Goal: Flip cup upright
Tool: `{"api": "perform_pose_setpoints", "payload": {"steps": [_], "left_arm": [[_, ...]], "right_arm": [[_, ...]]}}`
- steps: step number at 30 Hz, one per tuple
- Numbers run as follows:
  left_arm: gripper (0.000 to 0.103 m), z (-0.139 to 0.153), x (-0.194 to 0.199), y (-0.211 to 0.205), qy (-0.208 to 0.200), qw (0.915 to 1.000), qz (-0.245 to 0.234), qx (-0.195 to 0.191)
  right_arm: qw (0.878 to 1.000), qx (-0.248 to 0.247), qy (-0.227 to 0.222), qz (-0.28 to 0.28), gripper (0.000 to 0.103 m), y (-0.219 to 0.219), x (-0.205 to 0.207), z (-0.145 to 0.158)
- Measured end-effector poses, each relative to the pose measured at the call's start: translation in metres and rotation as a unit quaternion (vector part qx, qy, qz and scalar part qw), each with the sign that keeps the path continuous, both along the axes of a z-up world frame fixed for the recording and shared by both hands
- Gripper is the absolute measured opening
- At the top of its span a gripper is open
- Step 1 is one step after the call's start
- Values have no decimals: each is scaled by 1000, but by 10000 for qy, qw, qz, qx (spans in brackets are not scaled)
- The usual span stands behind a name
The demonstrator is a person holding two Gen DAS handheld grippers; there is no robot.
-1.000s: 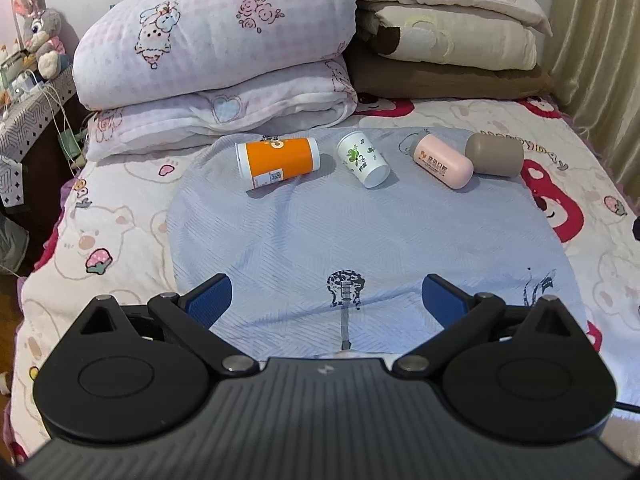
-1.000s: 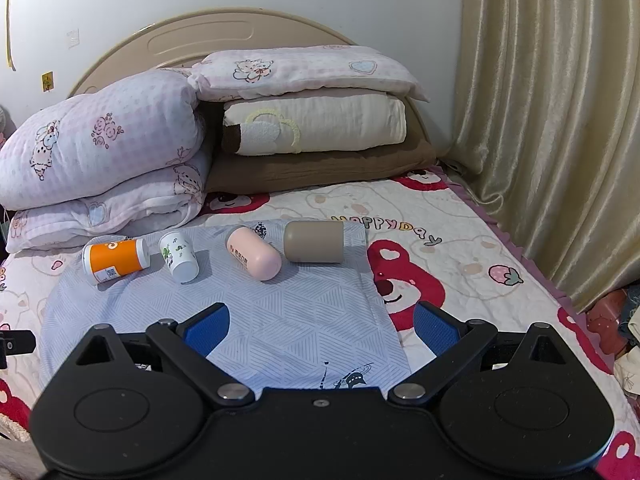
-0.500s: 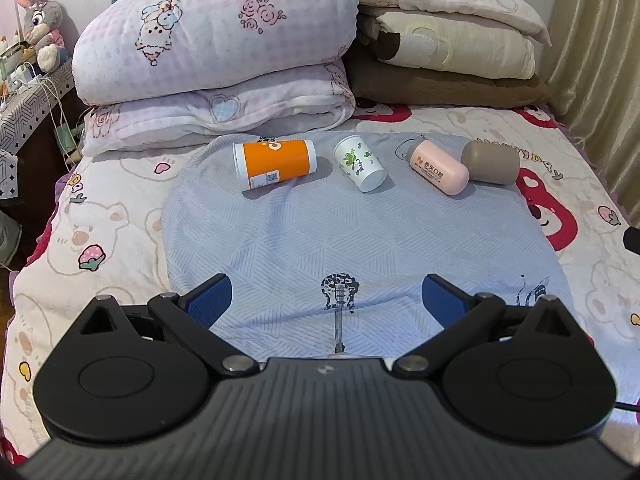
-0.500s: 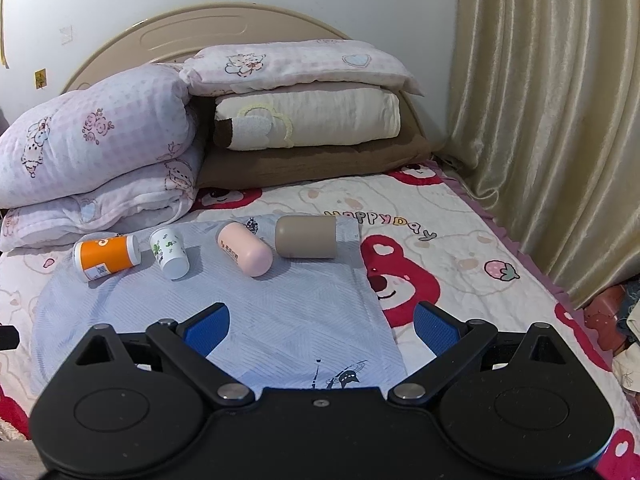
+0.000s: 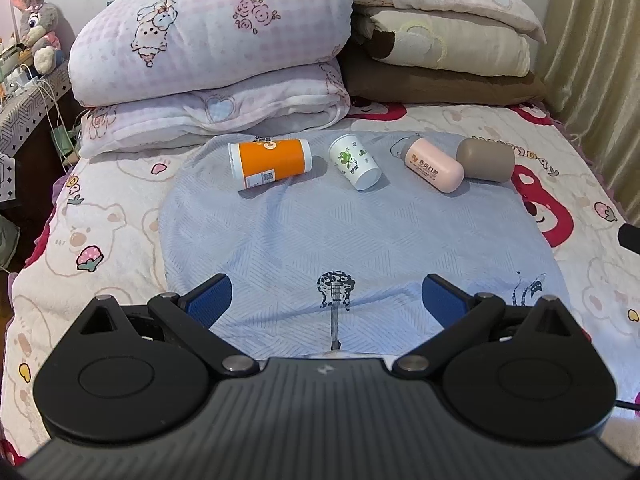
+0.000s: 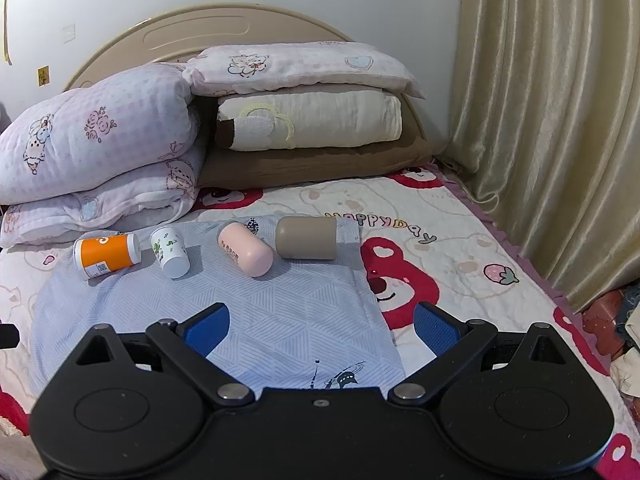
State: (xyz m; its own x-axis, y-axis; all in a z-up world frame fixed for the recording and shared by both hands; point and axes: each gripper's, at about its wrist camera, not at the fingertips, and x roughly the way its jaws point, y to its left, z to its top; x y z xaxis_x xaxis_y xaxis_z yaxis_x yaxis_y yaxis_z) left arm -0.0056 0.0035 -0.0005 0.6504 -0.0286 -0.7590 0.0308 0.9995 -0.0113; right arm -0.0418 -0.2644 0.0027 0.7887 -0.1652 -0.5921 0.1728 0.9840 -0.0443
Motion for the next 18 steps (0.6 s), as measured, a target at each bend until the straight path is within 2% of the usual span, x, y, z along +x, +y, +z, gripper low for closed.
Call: {"api": "perform_pose_setpoints", "payload": {"steps": [18], "left_arm": [[103, 1, 0, 0, 25, 9999, -105, 28]], "right_arm": [[10000, 22, 50, 54, 100, 3, -1, -1]]}}
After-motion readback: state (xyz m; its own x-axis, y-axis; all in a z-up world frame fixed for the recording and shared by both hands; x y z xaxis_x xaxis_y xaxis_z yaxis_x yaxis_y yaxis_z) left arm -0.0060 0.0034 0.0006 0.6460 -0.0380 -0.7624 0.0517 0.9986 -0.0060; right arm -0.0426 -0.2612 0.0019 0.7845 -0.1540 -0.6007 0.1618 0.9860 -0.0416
